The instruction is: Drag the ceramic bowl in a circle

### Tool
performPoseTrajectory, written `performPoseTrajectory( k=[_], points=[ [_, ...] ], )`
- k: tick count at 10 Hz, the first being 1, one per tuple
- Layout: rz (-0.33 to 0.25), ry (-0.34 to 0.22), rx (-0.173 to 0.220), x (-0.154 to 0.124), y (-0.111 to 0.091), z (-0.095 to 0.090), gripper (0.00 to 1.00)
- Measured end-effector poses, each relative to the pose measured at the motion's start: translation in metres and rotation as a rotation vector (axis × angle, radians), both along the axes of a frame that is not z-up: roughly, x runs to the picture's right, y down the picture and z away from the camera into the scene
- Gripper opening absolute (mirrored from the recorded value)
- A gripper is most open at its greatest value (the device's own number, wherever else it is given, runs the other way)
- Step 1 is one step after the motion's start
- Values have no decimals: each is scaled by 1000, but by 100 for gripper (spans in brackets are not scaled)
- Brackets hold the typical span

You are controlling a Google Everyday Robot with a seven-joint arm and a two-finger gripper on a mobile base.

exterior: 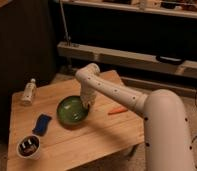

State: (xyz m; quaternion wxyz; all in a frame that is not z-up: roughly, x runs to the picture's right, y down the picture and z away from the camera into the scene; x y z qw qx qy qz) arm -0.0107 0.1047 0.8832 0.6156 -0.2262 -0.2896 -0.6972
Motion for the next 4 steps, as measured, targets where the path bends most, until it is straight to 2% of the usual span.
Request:
performPoseTrajectory(
  k=[2,4],
  points=[
    [24,19,-6,41,14,-14,0],
    [36,7,-37,74,46,-35,0]
  ],
)
